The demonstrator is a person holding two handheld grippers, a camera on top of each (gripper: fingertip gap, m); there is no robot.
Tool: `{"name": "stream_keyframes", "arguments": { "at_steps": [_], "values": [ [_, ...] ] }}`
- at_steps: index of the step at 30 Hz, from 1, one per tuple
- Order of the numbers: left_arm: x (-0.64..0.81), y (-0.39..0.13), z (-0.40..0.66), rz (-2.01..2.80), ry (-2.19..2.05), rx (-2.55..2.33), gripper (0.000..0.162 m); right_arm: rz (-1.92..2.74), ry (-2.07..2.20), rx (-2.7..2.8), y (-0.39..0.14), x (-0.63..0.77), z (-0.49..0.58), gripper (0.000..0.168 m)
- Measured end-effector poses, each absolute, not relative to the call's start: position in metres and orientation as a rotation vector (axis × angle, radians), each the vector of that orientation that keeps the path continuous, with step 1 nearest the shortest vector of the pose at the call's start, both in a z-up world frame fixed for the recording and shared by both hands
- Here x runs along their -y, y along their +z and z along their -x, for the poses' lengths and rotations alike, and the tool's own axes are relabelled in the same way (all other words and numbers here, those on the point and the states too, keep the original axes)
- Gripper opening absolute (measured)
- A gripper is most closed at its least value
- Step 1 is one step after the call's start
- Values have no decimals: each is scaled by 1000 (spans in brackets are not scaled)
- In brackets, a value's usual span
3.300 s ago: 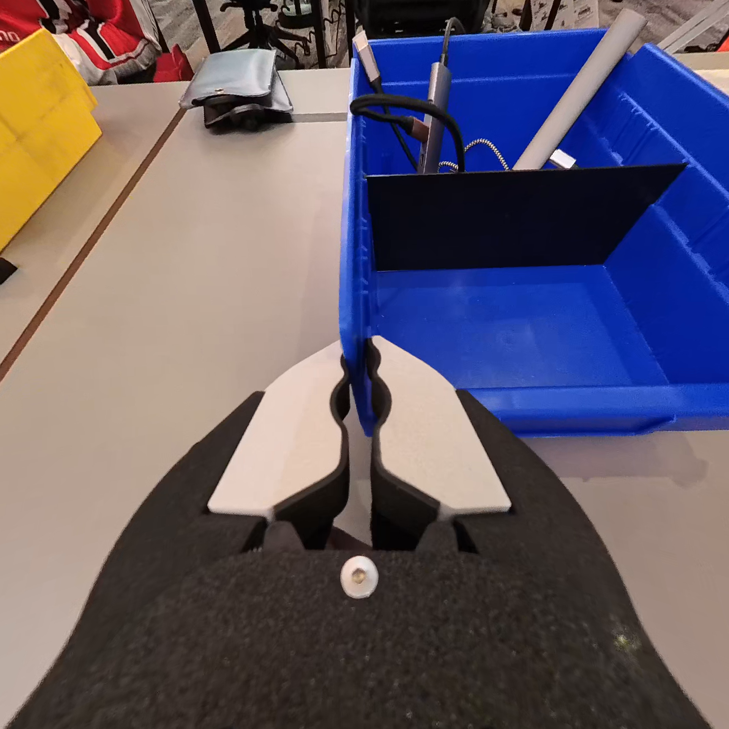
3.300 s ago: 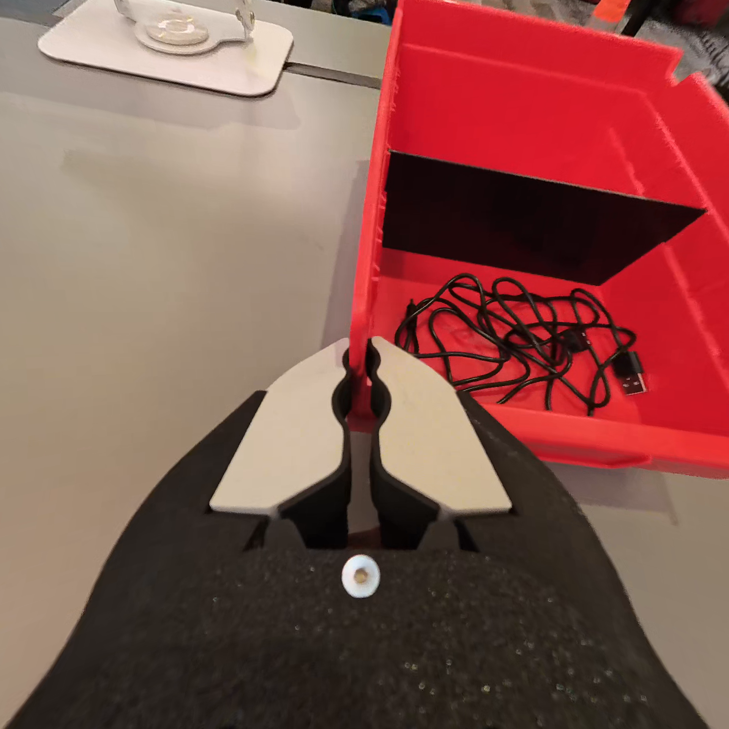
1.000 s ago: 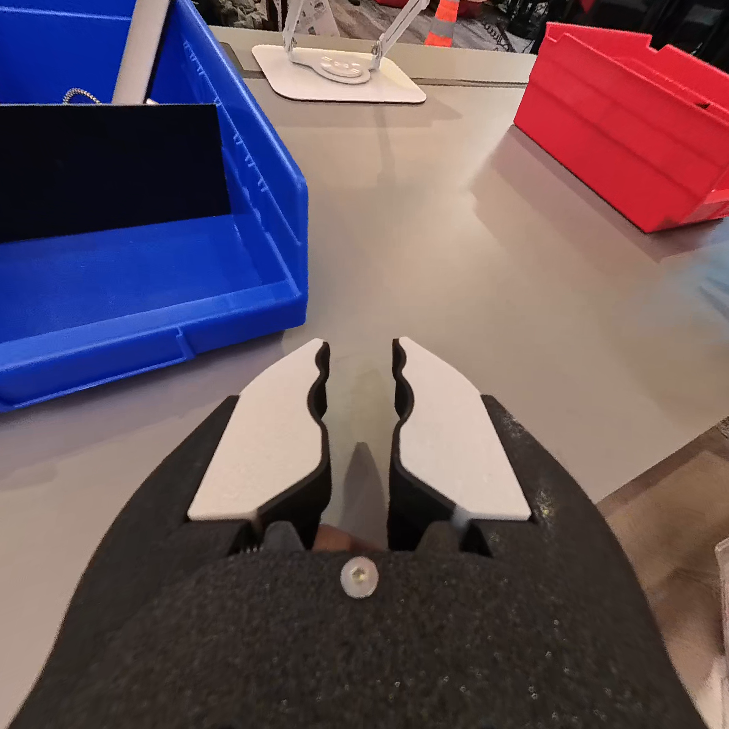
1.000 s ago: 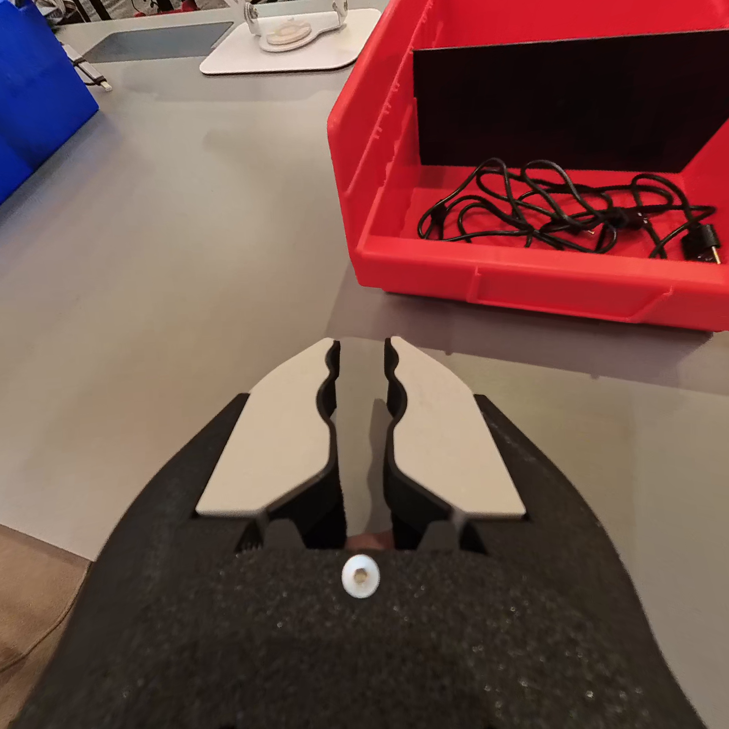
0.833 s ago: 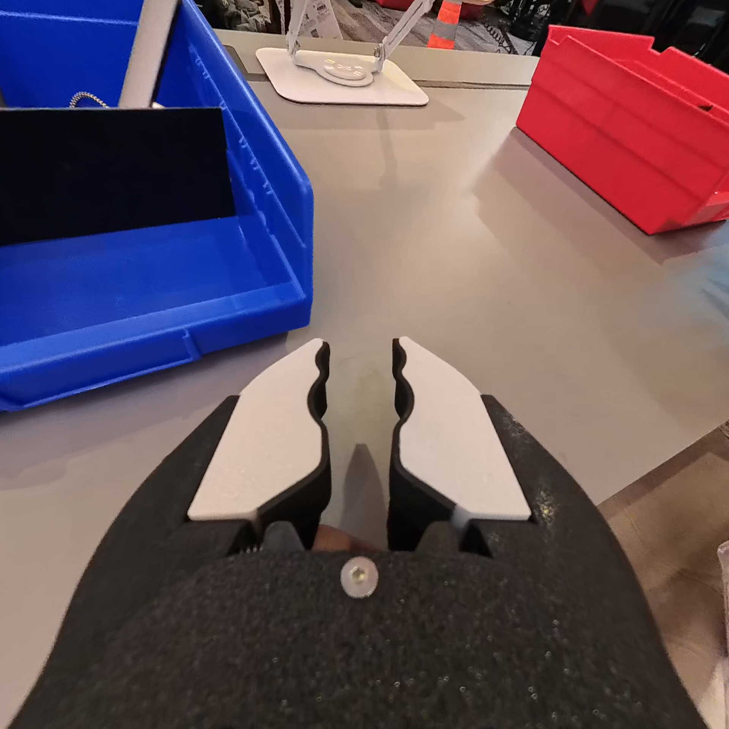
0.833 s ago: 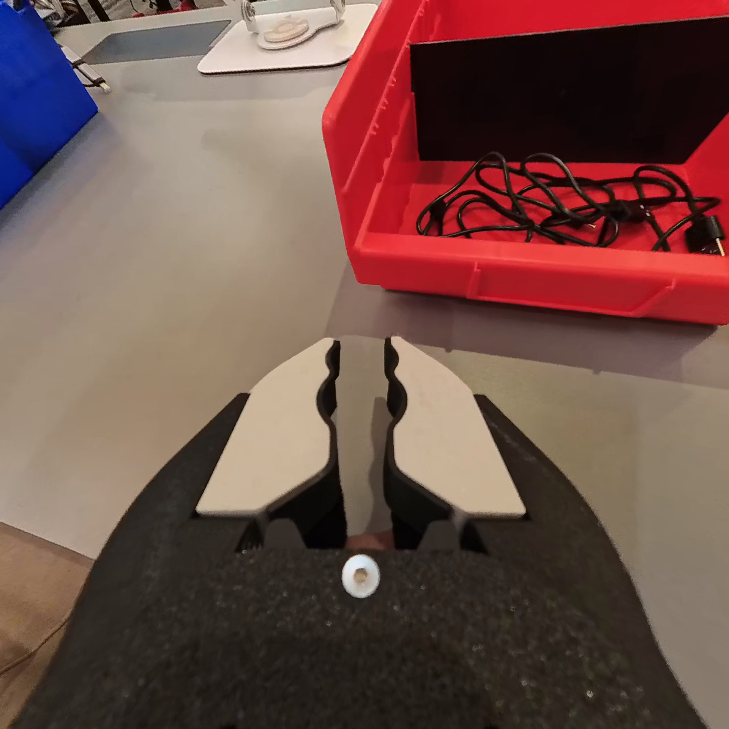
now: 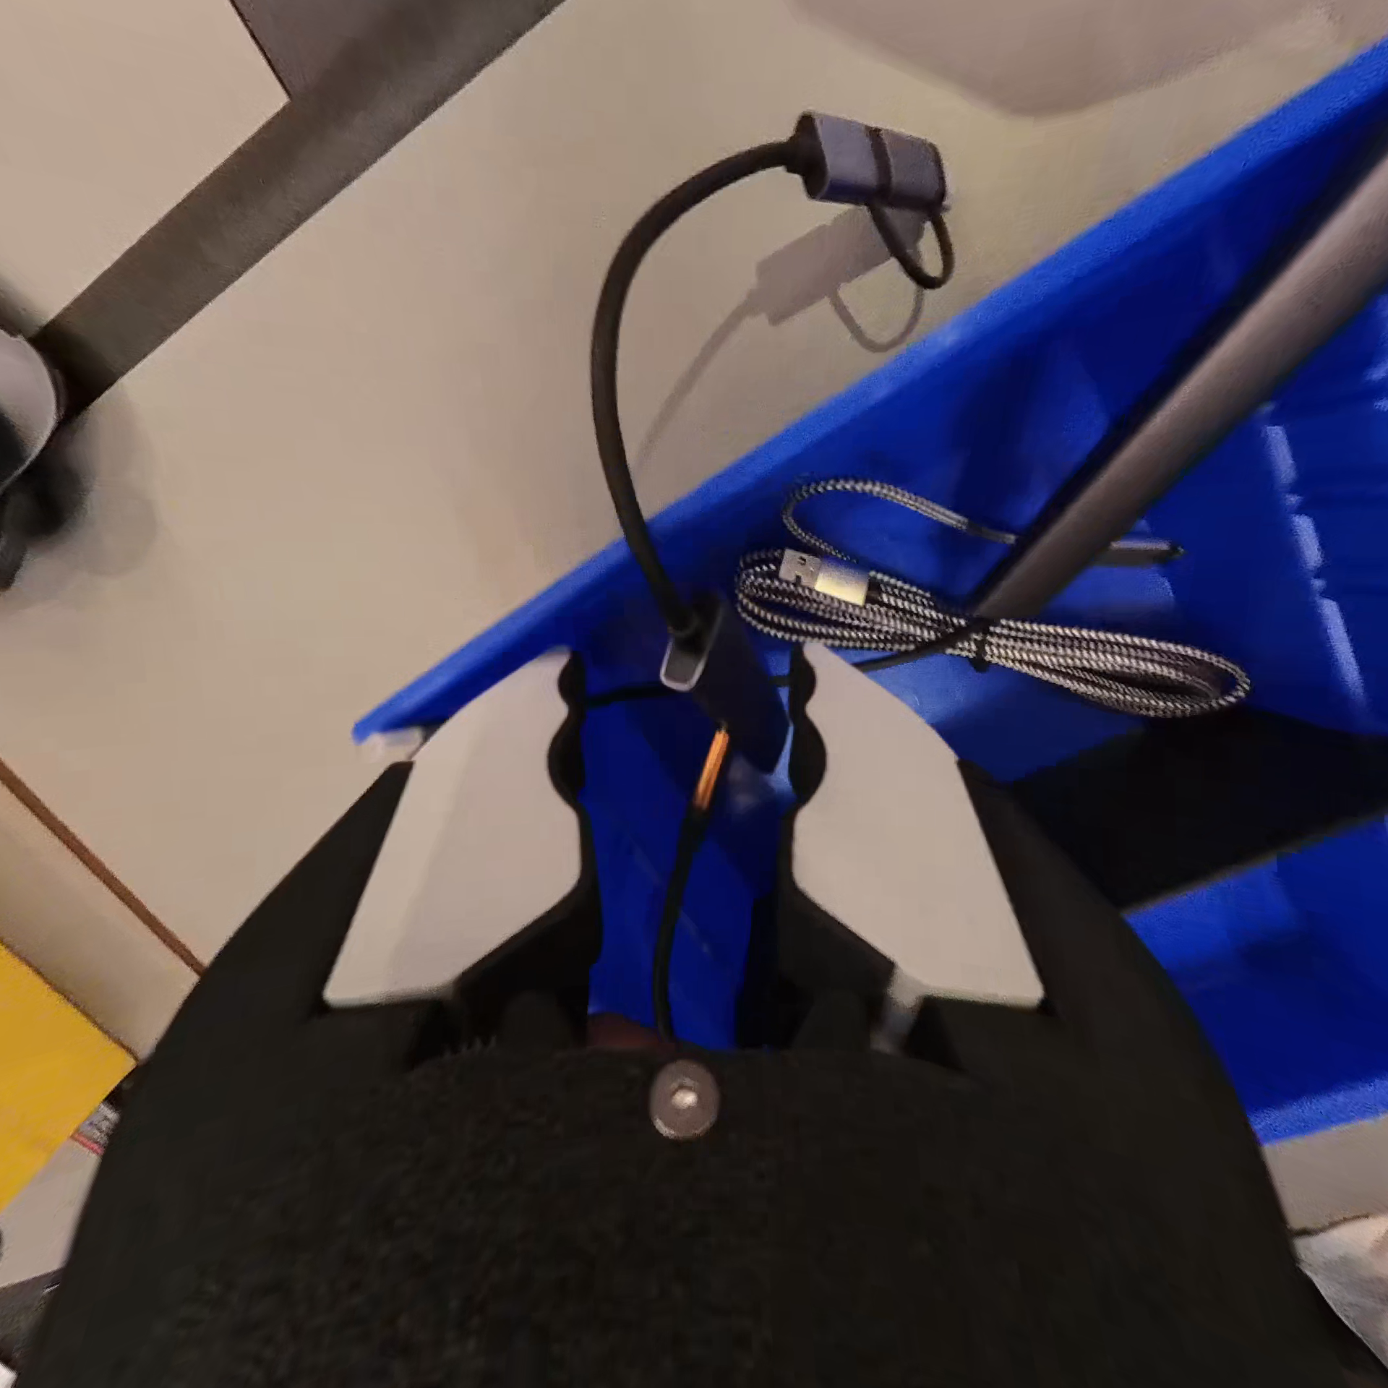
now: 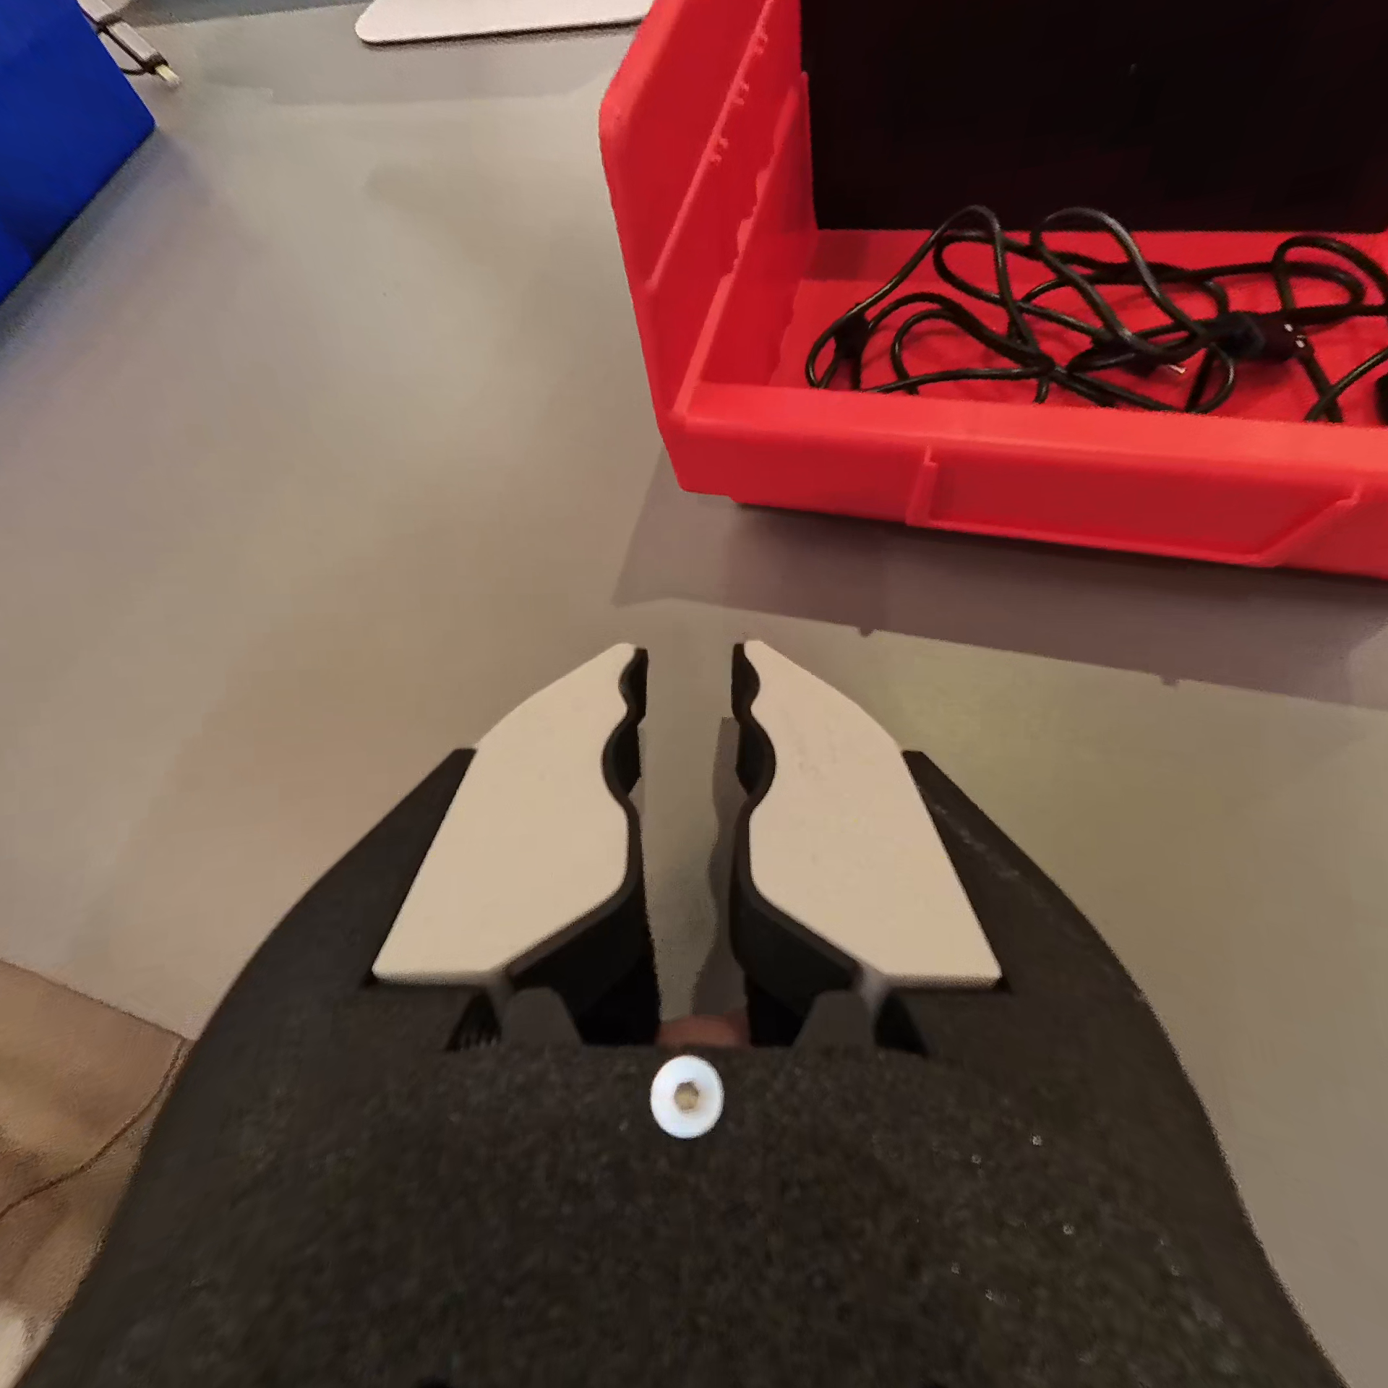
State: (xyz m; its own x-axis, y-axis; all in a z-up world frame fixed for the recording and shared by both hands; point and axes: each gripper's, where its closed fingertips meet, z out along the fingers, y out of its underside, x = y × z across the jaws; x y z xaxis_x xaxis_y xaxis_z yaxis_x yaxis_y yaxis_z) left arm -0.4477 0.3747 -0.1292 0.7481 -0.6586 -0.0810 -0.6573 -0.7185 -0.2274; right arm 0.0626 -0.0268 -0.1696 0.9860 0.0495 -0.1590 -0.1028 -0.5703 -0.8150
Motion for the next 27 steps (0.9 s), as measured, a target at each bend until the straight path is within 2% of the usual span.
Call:
{"name": "stream_keyframes", "arguments": {
  "at_steps": [2,6,10,17,20,24,27],
  "values": [
    [-370,-136,445,2730,-61,-1083,21,2172,181,-38,-171,28,-67,21],
    [-365,-124,454,2732,-18,-1066,10,2158,197,-70,-169,30,-71,21],
    [-366,-67,447,2603,-178,-934,10,2143,217,-76,-167,31,-69,21],
    [-328,111,382,2023,-839,-704,9,2114,193,-25,-159,30,-56,21],
    [-282,166,338,1827,-1081,-664,9,2053,178,20,-146,25,-48,21],
    [-204,212,264,1645,-1384,-677,9,1897,280,182,-100,8,-7,25],
    [-151,205,206,1612,-1518,-703,9,1703,293,364,-37,-7,35,32]
  ]
}}
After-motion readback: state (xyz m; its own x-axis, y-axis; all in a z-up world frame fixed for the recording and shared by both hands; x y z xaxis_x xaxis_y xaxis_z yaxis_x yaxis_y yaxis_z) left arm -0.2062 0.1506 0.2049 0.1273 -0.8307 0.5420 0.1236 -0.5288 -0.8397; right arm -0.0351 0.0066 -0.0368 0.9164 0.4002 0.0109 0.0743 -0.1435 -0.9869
